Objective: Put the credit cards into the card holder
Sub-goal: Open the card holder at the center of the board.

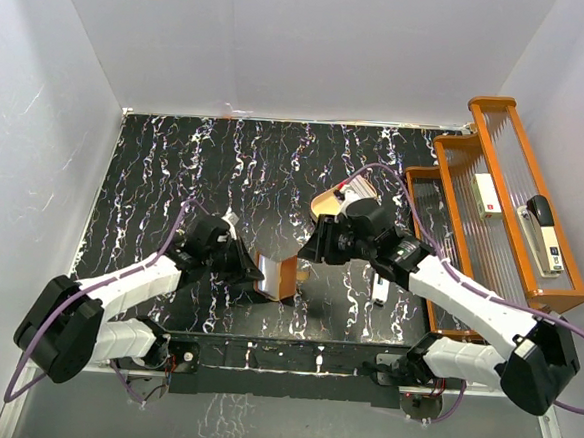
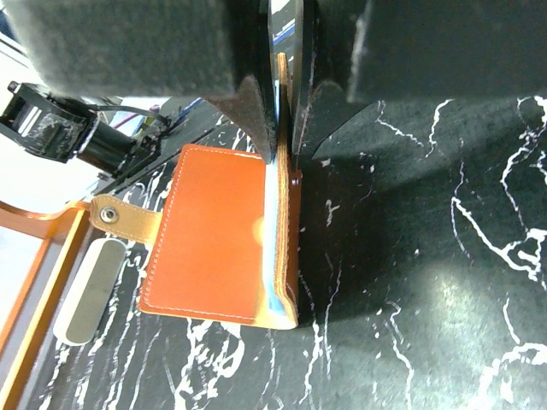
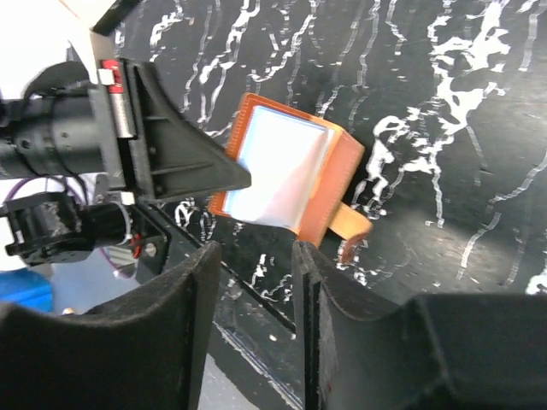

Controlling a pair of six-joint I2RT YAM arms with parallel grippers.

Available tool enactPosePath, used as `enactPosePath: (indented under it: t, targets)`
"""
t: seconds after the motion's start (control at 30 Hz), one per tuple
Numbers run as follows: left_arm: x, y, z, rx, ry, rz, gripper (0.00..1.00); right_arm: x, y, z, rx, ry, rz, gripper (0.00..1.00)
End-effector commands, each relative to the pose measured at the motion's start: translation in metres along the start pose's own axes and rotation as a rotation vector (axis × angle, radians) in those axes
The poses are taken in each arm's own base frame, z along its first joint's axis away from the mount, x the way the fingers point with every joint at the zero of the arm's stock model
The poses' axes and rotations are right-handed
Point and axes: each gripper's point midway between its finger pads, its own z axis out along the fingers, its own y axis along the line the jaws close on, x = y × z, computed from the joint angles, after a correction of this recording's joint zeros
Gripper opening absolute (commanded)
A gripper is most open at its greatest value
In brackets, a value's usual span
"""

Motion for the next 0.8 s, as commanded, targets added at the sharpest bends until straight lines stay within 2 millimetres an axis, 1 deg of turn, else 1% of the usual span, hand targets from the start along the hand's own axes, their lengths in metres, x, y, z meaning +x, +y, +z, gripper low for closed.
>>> enactPosePath:
  t: [0.0,0.13,0.2,0.23,0.3,0.37,0.47,0.5,0.53,0.6,0.63,0.67,0.77]
  targets:
    - [-0.001,0.000,-0.004,-0.061,-0.030,-0.001,0.00,-0.014,0.039,0.010,-0.151,-0.041,0.040,0.35]
    - [0.002,0.002,-0.002,-0.071,-0.026,-0.007,0.00,-0.001,0.042,0.034,-0.169,-0.005,0.044,0.32]
    - [0.003,-0.002,-0.003,-0.058,-0.029,-0.009,0.01,0.008,0.039,0.047,-0.163,0.030,0.045,0.30]
    - [0.003,-0.004,-0.003,-0.051,-0.031,-0.011,0.03,0.013,0.035,0.053,-0.151,0.047,0.042,0.29]
    - [0.003,-0.009,-0.005,-0.031,-0.035,-0.015,0.09,0.022,0.022,0.063,-0.106,0.072,0.030,0.27]
    - [0.003,-0.015,-0.007,0.000,-0.035,-0.020,0.14,0.033,0.004,0.073,-0.051,0.098,0.014,0.26]
    - [0.006,-0.024,-0.007,0.063,-0.028,-0.032,0.18,0.051,-0.016,0.083,-0.005,0.145,-0.007,0.24]
    - [0.007,-0.027,-0.008,0.088,-0.027,-0.036,0.17,0.056,-0.021,0.085,0.002,0.154,-0.010,0.24]
    - [0.008,-0.030,-0.008,0.111,-0.027,-0.037,0.15,0.060,-0.025,0.086,0.008,0.160,-0.011,0.24]
    - [0.008,-0.035,-0.009,0.155,-0.037,-0.031,0.07,0.065,-0.031,0.088,0.017,0.160,-0.012,0.24]
    - [0.008,-0.035,-0.009,0.164,-0.040,-0.032,0.02,0.068,-0.033,0.089,0.014,0.158,-0.007,0.24]
    - [0.009,-0.034,-0.009,0.174,-0.042,-0.030,0.00,0.070,-0.034,0.089,0.008,0.161,-0.005,0.24]
    - [0.011,-0.035,-0.008,0.192,-0.039,-0.024,0.00,0.074,-0.037,0.091,0.006,0.162,0.000,0.24]
